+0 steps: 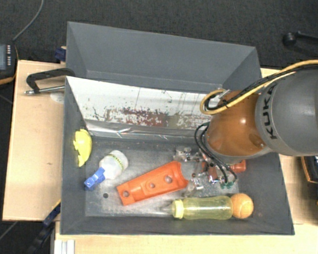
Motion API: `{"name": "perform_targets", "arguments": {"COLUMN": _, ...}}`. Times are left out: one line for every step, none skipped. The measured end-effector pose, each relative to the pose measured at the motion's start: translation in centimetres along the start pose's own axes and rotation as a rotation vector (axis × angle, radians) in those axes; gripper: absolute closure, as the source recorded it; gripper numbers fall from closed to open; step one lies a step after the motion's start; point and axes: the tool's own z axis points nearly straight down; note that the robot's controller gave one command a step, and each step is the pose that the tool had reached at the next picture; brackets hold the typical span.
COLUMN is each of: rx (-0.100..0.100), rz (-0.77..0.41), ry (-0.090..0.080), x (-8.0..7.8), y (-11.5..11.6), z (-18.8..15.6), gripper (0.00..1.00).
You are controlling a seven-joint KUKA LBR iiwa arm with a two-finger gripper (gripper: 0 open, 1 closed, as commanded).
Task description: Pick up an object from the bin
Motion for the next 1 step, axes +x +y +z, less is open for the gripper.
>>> {"name": "perform_targets", "arguments": {"rx": -0.003, "rz": 0.003, "ry": 0.005, "x": 0.57, "y": 5.30, "z": 0.13, "gripper": 1.00}}
